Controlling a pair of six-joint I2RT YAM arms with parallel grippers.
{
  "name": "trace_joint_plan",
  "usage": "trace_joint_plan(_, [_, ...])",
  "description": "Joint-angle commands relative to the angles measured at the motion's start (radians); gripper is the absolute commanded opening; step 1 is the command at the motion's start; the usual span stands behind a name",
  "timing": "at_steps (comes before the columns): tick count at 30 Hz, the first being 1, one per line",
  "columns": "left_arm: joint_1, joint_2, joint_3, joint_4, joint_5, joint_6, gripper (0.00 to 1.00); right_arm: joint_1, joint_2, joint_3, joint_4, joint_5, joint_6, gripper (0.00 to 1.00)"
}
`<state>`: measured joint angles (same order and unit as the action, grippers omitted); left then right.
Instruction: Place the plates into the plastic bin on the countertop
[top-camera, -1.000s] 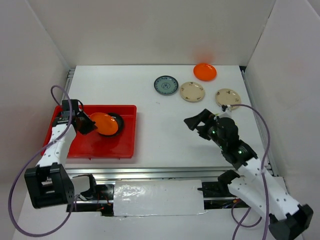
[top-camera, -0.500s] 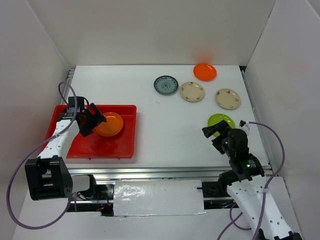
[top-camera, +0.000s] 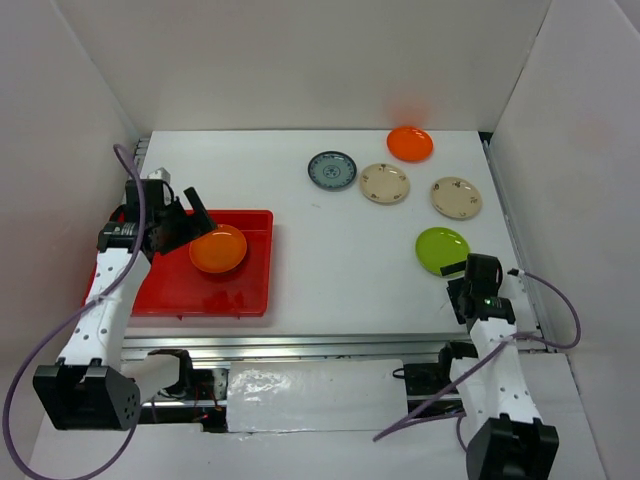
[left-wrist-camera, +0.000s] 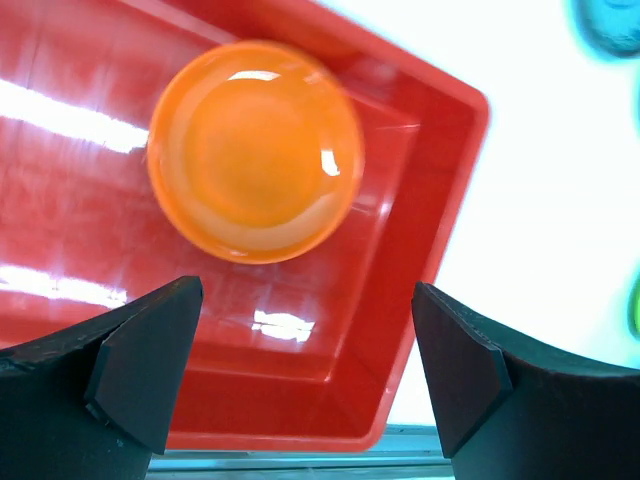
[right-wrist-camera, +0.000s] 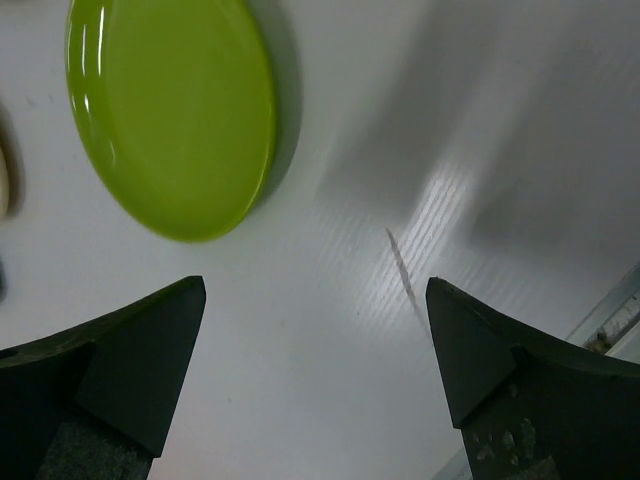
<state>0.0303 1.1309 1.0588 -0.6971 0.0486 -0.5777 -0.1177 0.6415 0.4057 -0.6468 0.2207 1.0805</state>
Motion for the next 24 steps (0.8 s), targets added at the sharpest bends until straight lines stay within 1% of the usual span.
trace_joint_plan(1, [-0.010, -0.052, 0.047, -0.036, 0.074, 0.107, 0.99, -0.094, 0.052, -0.019, 0.192, -0.010, -0.004, 0.98])
trace_joint_plan(2, [-0.012, -0.068, 0.049, -0.038, 0.094, 0.120, 0.99, -0.143, 0.088, -0.036, 0.219, -0.020, -0.005, 0.98])
trace_joint_plan(3, [-0.013, -0.077, 0.043, -0.021, 0.117, 0.130, 0.99, -0.164, 0.110, -0.041, 0.239, -0.029, -0.004, 0.97])
trace_joint_plan(4, [-0.013, -0.085, 0.043, -0.019, 0.122, 0.145, 0.99, -0.184, 0.134, -0.047, 0.301, -0.043, -0.014, 0.94])
trace_joint_plan(6, [-0.013, -0.100, 0.043, -0.015, 0.129, 0.157, 0.99, -0.229, 0.222, -0.048, 0.352, -0.084, -0.027, 0.91])
trace_joint_plan(7, [-0.013, -0.102, 0.044, -0.019, 0.128, 0.164, 0.99, -0.240, 0.287, -0.044, 0.387, -0.095, -0.033, 0.88])
trace_joint_plan(9, [-0.013, -0.105, 0.044, -0.016, 0.134, 0.165, 0.99, -0.255, 0.352, -0.013, 0.410, -0.110, -0.036, 0.87])
trace_joint_plan(11, [-0.013, -0.103, 0.040, -0.012, 0.142, 0.161, 0.99, -0.255, 0.427, 0.011, 0.443, -0.132, -0.045, 0.83])
trace_joint_plan(12, [-0.016, -0.105, 0.037, -0.009, 0.143, 0.159, 0.99, -0.257, 0.446, 0.018, 0.452, -0.136, -0.045, 0.80])
trace_joint_plan(13, [-0.015, -0.103, 0.035, -0.001, 0.143, 0.154, 0.99, -0.260, 0.478, 0.022, 0.472, -0.152, -0.047, 0.75])
trace_joint_plan(15, [-0.015, -0.100, 0.036, -0.001, 0.146, 0.151, 0.99, -0.266, 0.506, 0.024, 0.490, -0.173, -0.050, 0.72])
trace_joint_plan(18, [-0.015, -0.097, 0.038, -0.004, 0.155, 0.154, 0.99, -0.269, 0.552, 0.019, 0.530, -0.199, -0.069, 0.71])
trace_joint_plan(22, [-0.015, -0.108, 0.032, -0.001, 0.151, 0.156, 0.99, -0.267, 0.586, 0.047, 0.529, -0.207, -0.090, 0.69])
trace_joint_plan(24, [-0.013, -0.109, 0.030, -0.002, 0.155, 0.154, 0.99, -0.270, 0.606, 0.067, 0.526, -0.216, -0.106, 0.59])
